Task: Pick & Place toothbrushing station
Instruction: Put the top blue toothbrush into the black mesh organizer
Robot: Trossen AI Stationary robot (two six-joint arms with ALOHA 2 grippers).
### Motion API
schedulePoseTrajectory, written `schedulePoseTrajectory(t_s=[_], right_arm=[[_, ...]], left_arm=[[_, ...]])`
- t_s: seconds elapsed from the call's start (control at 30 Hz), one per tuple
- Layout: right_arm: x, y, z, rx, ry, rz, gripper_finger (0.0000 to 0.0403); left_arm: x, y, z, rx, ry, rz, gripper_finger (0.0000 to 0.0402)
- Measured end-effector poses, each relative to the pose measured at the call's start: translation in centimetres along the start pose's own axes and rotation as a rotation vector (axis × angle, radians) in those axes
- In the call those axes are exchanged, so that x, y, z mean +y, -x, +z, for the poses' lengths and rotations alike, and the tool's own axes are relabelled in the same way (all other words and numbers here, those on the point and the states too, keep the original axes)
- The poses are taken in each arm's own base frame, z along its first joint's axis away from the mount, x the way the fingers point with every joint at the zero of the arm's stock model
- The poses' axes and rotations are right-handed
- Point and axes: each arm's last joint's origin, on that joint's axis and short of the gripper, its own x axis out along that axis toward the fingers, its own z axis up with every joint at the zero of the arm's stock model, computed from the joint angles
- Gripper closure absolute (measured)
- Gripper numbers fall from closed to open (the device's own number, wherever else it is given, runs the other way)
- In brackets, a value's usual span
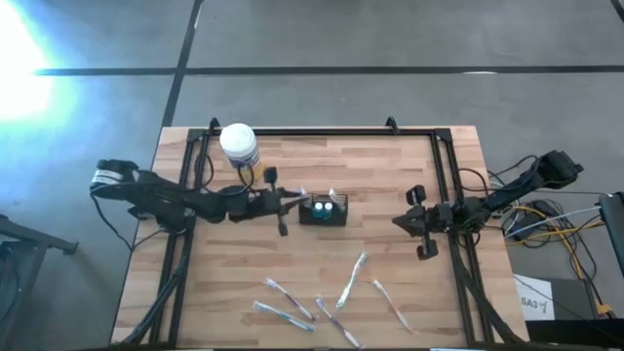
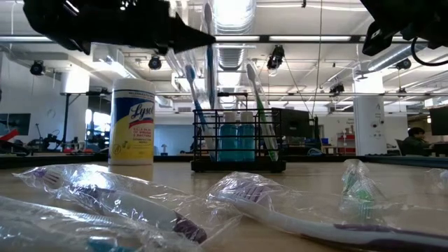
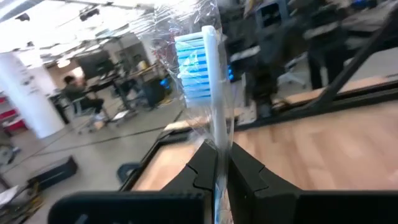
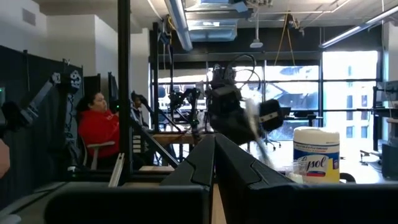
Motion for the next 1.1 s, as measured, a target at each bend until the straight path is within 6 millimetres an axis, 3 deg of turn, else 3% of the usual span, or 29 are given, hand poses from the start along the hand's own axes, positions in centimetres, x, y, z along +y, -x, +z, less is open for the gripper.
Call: schedulePoseTrajectory(t_s=[0.47,0.87,1.1], right_arm=[[0.0,0.0,0.0,0.002,0.001,0.0,0.0394],[0.0,0.0,0.0,0.002,0.0,0.0,0.0394],[0.0,0.0,0.0,0.002,0.0,0.0,0.0394]], left_arm=[[0.7,-0.7,-2.1,0.076,0.03,0.039,0.0385],[1.6,-1.0,-2.6,0.084,0.157,0.098,0.0385],[1.6,-1.0,-2.7,0.092,0.182,0.1,0.0328]])
